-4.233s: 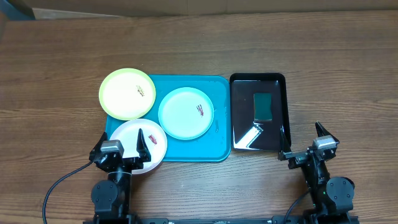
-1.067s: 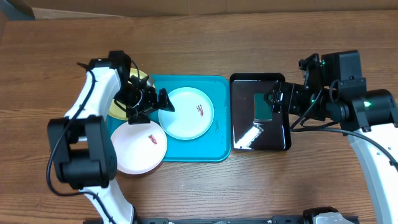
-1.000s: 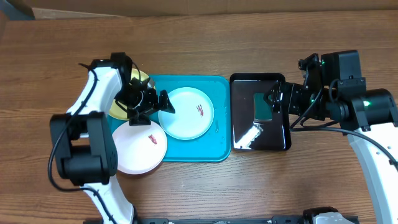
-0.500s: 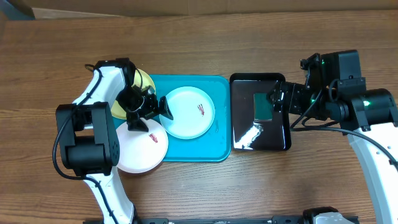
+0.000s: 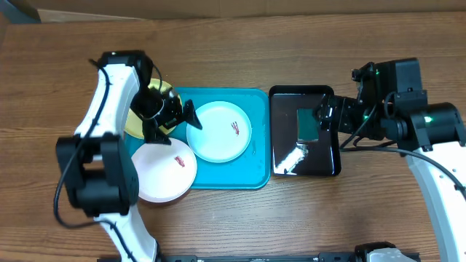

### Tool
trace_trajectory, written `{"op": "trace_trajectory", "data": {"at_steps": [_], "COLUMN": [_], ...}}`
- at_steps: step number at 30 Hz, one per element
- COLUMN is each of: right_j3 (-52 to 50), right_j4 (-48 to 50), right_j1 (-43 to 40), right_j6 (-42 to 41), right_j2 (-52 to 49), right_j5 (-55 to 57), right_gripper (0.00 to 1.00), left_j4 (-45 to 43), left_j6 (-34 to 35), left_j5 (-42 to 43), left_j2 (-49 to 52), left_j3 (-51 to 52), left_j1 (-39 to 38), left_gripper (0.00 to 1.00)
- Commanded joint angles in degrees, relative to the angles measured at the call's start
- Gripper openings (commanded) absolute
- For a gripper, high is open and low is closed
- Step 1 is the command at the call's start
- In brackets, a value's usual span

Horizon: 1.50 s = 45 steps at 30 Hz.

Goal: Clean dirty plates on tray and stack at the side

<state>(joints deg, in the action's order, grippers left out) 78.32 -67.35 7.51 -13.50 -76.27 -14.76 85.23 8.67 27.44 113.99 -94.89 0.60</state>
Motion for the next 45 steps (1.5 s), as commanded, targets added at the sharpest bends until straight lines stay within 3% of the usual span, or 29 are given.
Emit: {"op": "trace_trajectory", "data": {"at_steps": [1,5,11,21,28,39,45], "right_j3": [1.09,0.76,0.76,0.76,0.76,-3.93,-5.86], "right_j4": [0.0,-0.98,1.53,9.73,13.49,17.77,19.21], "right_j1": [-0.17,0.37,4.87,10.27,10.19,10.12,10.12], "right_j6": [-0.09,-0.31,-3.3,-4.79,-4.76,-4.74,-4.76], "right_j2": [-2.95,-7.98,-16.37,-29.33,-31.28,-31.39,-31.39], "right_j5": [0.37,1.97,10.56,21.62,25.53,24.72,23.32], "right_gripper": [0.99,0.88,0.87,0.87,0.83,0.82,0.76], "left_j4": [-2.08,-7.74,-15.82,-16.02,-13.94,-14.16,-13.9], "left_j6": [3.34,12.57,12.57,12.59,12.52,12.59,12.61], "left_j5": [-5.16,-21.35,-30.88,-30.84,-30.86,-30.99,-30.77], "left_j2": [-9.79,-20.0,-28.96,-27.85,-23.65,-19.45,-18.38], "left_j3": [-2.29,-2.32,-2.29,-1.42,-0.68,-0.68,-0.68], "left_j1": [-3.8,-10.43,-17.66,-18.64,-18.64,-18.6,-18.6], "left_gripper": [1.0,1.0,1.0,1.0,0.82,0.82,0.7]}}
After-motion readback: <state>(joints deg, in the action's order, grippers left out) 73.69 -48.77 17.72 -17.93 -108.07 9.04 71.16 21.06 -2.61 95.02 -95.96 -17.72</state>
